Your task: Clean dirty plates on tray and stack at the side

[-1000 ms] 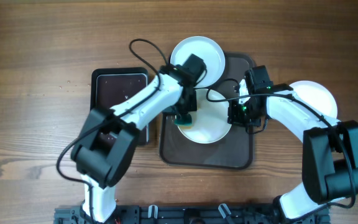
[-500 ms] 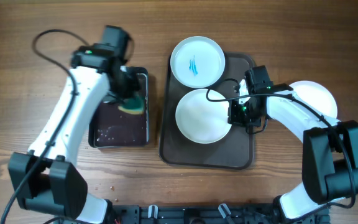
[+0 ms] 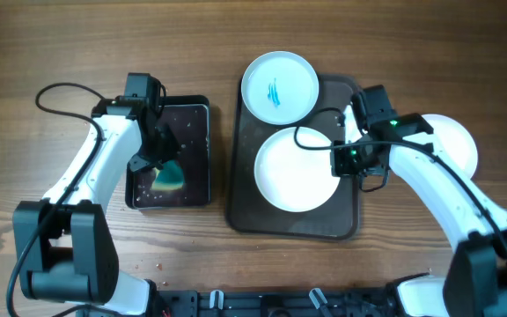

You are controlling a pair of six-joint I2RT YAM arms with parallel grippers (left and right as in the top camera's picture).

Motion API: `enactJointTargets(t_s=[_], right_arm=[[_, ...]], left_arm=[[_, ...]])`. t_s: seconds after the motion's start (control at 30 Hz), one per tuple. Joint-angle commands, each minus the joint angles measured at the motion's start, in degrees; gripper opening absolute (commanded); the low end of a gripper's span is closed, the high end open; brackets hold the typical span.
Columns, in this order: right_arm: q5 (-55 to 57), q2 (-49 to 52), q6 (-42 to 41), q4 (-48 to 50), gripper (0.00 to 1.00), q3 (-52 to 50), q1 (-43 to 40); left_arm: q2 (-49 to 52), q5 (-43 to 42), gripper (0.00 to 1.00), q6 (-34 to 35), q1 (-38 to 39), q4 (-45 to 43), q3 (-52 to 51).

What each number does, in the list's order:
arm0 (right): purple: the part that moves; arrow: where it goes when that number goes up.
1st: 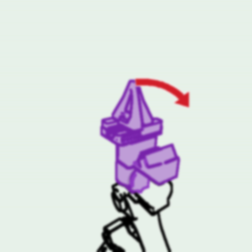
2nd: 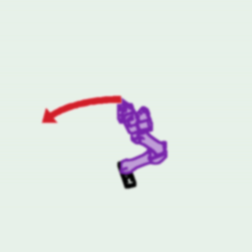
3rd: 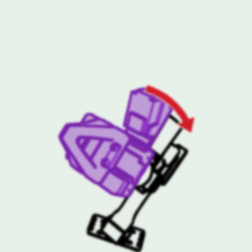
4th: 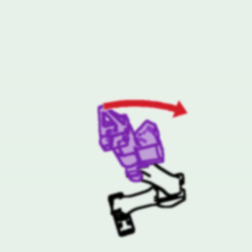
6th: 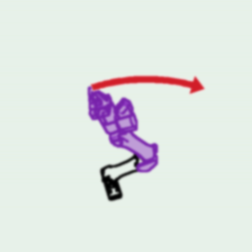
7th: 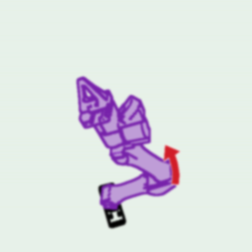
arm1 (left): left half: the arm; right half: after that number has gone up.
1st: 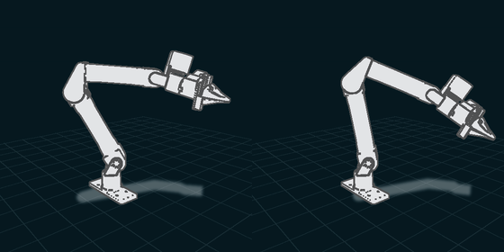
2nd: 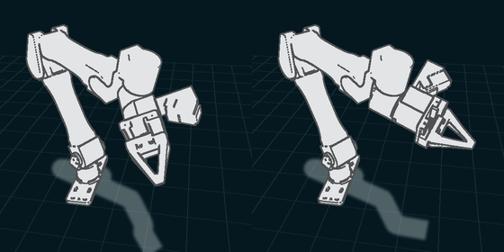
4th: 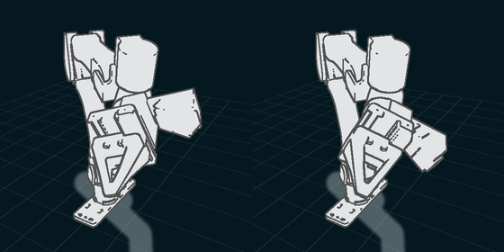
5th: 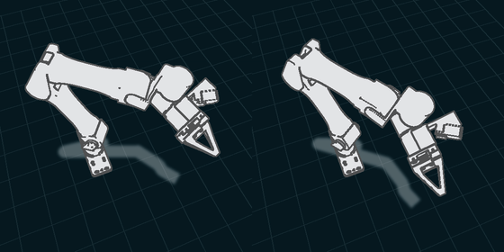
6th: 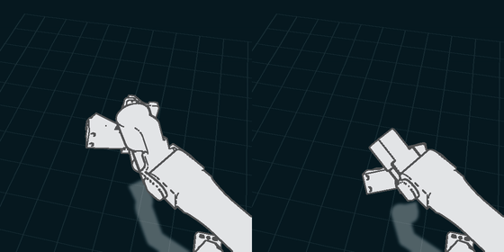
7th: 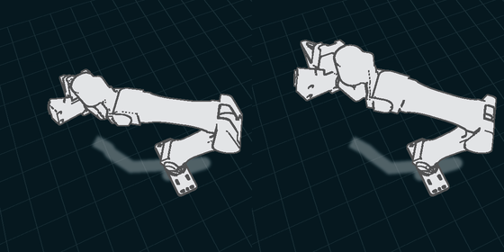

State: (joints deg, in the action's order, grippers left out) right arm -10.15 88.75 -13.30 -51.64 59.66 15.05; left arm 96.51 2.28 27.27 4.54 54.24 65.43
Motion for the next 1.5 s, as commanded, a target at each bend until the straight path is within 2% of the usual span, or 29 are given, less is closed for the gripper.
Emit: enactJointTargets(t_s=[0.0, 0.07, 0.2, 0.23, 0.27, 0.3, 0.4, 0.6, 0.7, 0.83, 1.1, 1.23, 1.47], right_arm=[[1.0, -2.0, 1.7, -4.0, 0.04, 7.1, 4.4], [-0.3, -1.9, 0.8, -5.2, 0.04, 10.1, 6.8], [-1.7, -1.5, -3.0, -5.1, 0.04, 14.9, 10.6], [-1.9, -0.8, -4.2, -4.7, 0.05, 16.8, 11.7], [-1.9, -0.2, -5.2, -4.1, 0.04, 18.1, 12.7], [-2.3, 1.1, -6.8, -2.4, 0.04, 20.0, 14.5], [-3.6, 3.9, -8.7, 1.3, 0.04, 22.1, 17.5], [-3.6, 14.5, -10.8, 7.9, 0.04, 29.0, 23.3], [-0.1, 19.1, -10.7, 11.1, 0.04, 31.9, 25.4], [10.7, 21.4, -7.2, 15.6, 0.04, 33.4, 28.0], [35.0, 17.8, 0.5, 18.0, 0.04, 33.4, 36.8], [52.0, 17.4, 5.1, 18.7, 0.04, 33.4, 42.2], [61.0, 17.4, 9.1, 20.6, 0.04, 33.4, 45.9]], left_arm=[[-4.0, 0.2, 0.55, -1.6, -0.3, 3.3, 4.8], [-6.0, 0.2, 0.65, -1.6, -0.3, 5.5, 7.0], [-10.8, 0.2, 0.70, -1.6, -0.3, 9.2, 10.5], [-12.2, 0.2, 0.76, -1.6, -0.3, 10.1, 11.4], [-14.1, 0.2, 0.78, -1.6, -0.4, 10.8, 12.3], [-17.0, 0.2, 0.91, -1.6, -0.8, 11.5, 13.5], [-21.6, 0.2, 1.00, -1.5, -1.6, 11.9, 14.8], [-31.9, 0.2, 1.00, -1.1, -2.9, 12.0, 15.4], [-36.2, 0.2, 1.00, -1.2, -2.8, 12.0, 15.4], [-40.1, 0.4, 1.00, -1.2, -2.8, 12.1, 15.4], [-42.1, 0.4, 1.00, -1.2, -2.8, 12.7, 15.4], [-42.0, 0.4, 1.00, -1.2, -2.8, 12.7, 15.4], [-42.0, 0.4, 1.00, -1.2, -2.8, 12.7, 15.4]])
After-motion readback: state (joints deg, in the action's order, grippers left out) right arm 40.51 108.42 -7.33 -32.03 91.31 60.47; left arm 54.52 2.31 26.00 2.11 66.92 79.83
